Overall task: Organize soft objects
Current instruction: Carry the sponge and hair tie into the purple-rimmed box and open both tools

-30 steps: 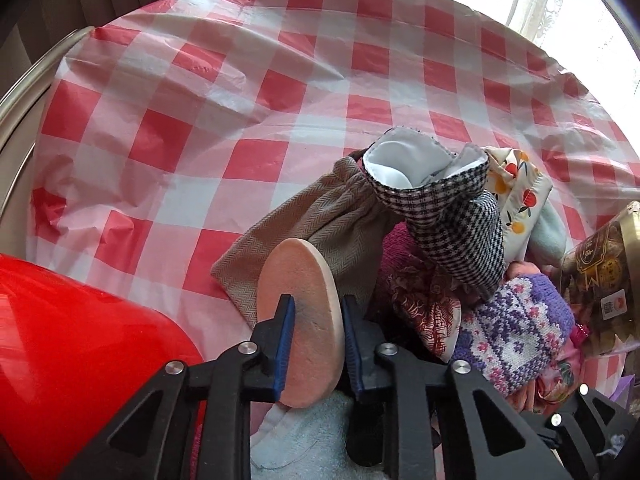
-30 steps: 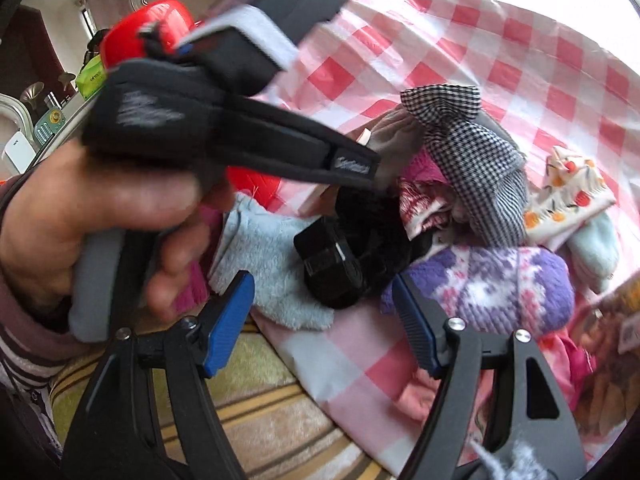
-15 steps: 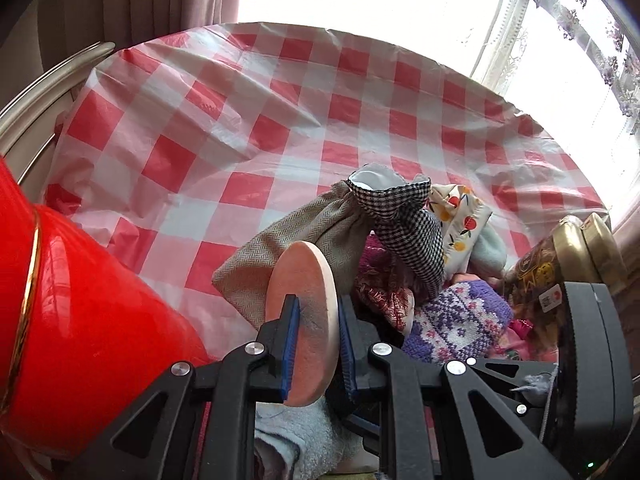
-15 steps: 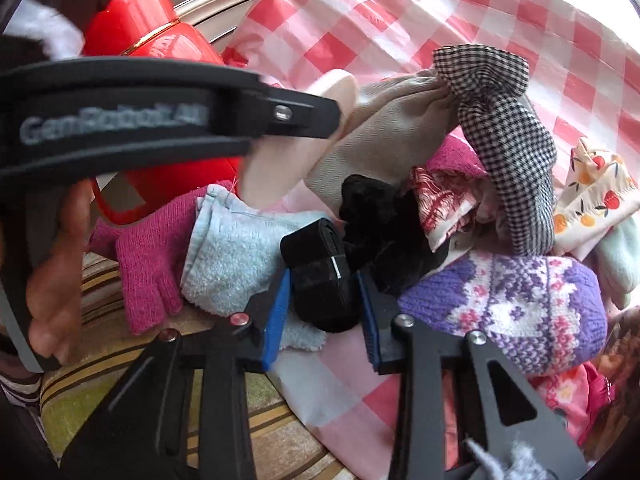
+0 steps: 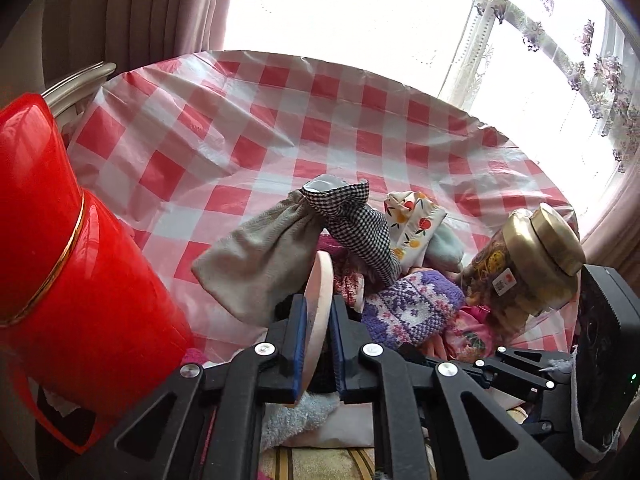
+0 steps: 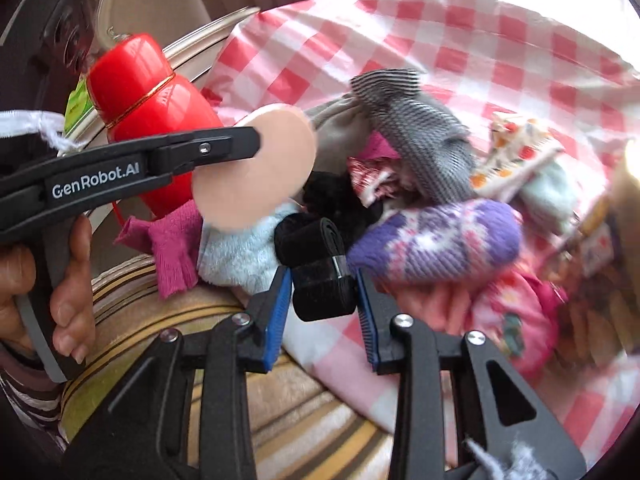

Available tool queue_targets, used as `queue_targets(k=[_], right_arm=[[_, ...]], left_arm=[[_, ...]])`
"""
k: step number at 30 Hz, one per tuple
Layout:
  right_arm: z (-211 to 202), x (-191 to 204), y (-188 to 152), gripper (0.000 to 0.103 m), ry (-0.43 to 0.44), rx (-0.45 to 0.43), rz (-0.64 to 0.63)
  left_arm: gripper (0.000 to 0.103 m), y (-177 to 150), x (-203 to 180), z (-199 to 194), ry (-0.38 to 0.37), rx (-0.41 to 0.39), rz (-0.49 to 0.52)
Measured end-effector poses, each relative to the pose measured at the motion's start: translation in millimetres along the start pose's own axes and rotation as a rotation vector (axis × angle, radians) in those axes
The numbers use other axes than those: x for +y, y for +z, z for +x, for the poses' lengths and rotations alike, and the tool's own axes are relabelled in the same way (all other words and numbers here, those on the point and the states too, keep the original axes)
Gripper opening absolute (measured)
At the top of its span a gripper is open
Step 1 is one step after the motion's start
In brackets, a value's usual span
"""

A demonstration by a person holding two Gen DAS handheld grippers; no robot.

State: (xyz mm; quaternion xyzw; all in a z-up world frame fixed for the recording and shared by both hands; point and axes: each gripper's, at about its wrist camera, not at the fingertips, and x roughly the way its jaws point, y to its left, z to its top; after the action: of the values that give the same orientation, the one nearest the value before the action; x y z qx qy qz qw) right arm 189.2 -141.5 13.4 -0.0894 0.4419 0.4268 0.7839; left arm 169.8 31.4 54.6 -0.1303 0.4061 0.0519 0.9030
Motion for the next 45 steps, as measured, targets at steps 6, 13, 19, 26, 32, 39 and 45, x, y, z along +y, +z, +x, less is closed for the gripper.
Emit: queue_targets(k=[6, 13, 19, 26, 32, 39, 45], right_arm=[[-24, -5, -19, 0.037, -0.023, -0.021, 0.069], [-56, -23, -50, 0.037, -0.071, -0.034, 0.151], [-86, -41, -77, 0.037, -0.108, -0.053, 0.238], [-113, -56, -105, 0.037, -0.147, -0.069, 0.307], [-126, -67, -125, 0.037, -0.160, -0.070, 0.361], [-131, -68, -130, 0.037, -0.163, -0.076, 0.365], [-127, -66, -129, 0.037, -0.162, -0.066, 0.363]], left_arm=[[0.003, -21, -10, -14, -0.047, 0.004, 0.019], [0.002, -42, -11, -10, -0.056, 0.064, 0.012], [0.002, -46, -11, -3, -0.016, 0.117, 0.022], [0.004, -49, -15, -3, -0.051, 0.131, 0.016], [0.014, -47, 2, -3, -0.052, 0.145, -0.066], [0.044, -57, 26, 8, -0.208, 0.201, -0.236], [0.051, -56, 3, 5, -0.176, 0.191, -0.148]])
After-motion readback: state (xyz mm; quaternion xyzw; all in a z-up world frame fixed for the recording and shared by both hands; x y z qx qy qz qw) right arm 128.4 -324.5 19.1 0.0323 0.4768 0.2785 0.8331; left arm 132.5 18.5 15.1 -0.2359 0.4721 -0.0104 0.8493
